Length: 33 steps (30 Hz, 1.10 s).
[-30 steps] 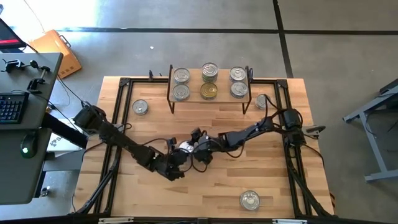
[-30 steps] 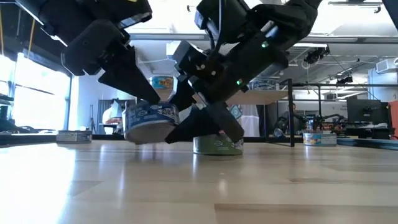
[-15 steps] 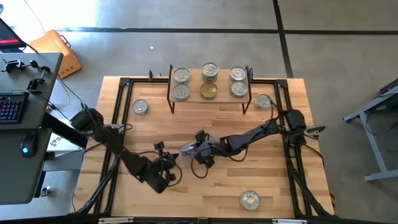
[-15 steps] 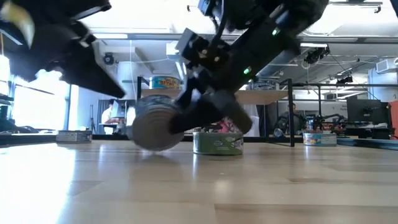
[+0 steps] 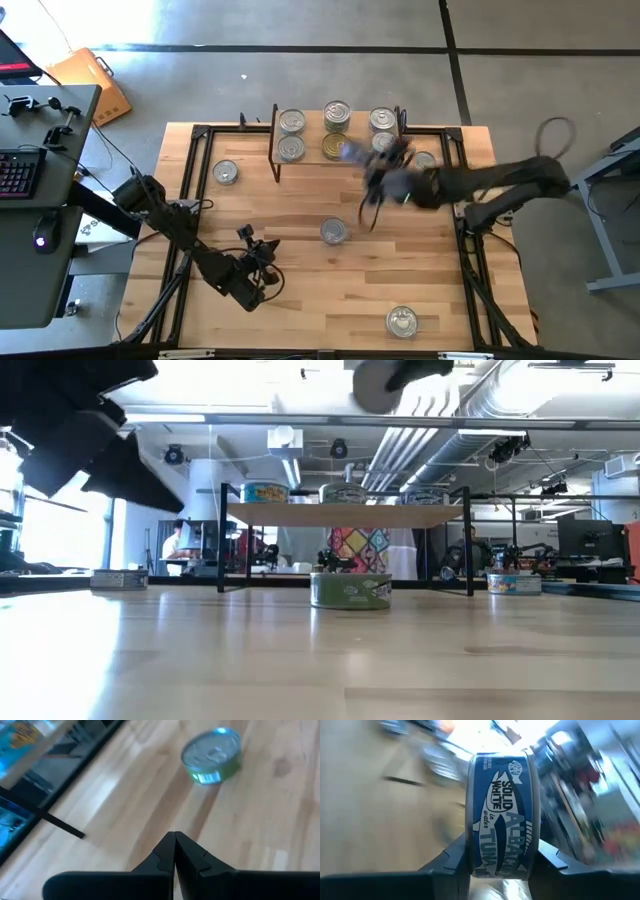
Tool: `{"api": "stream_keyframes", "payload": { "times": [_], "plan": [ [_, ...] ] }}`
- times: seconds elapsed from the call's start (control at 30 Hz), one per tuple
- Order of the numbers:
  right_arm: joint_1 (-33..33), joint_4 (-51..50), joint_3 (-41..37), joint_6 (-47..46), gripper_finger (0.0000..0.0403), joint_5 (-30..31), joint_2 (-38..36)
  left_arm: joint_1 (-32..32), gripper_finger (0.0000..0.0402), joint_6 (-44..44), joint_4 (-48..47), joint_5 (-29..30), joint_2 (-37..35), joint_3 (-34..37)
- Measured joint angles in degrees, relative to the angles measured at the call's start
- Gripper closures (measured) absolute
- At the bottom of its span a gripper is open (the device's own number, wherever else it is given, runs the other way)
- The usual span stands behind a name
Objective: Stack canned seafood by type on shelf
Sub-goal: Stack the blue tuna can on top of the other blue tuna can on the shelf
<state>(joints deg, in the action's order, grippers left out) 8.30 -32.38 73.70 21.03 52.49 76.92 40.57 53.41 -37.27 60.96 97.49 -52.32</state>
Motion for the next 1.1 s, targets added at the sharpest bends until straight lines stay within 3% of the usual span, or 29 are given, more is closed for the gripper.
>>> {"api": "stream_keyframes", "payload": {
  "times": [0.17,0.3,0.47,0.63,0.97,1.1],
  "plan": [
    [-14.41,-13.6,7.89,-1.32,0.0279,-6.4,-1.68,-0.1,0.0401,0.0,0.14,2.82,0.0,-0.02],
    [-26.53,-12.7,8.69,5.39,0.0279,-16.27,1.3,-0.45,0.0401,0.0,1.05,2.8,0.0,0.0],
    [-35.86,-12.04,8.69,11.32,0.0279,-18.64,7.29,-0.53,0.0401,0.0,1.22,2.77,0.0,-0.02],
    [-38.62,-12.45,8.69,10.97,0.0279,-14.36,12.52,-0.53,0.0401,-0.01,1.24,2.7,0.0,-0.01],
    [-38.51,-17.19,8.75,9.27,0.0279,-12.88,14.8,-0.53,0.0401,-0.03,2.33,2.67,0.0,-0.01],
    [-38.49,-18.93,8.73,7.47,0.0239,-13.8,14.63,-0.56,0.0401,-0.81,2.99,2.66,0.0,0.0]
  ]
}}
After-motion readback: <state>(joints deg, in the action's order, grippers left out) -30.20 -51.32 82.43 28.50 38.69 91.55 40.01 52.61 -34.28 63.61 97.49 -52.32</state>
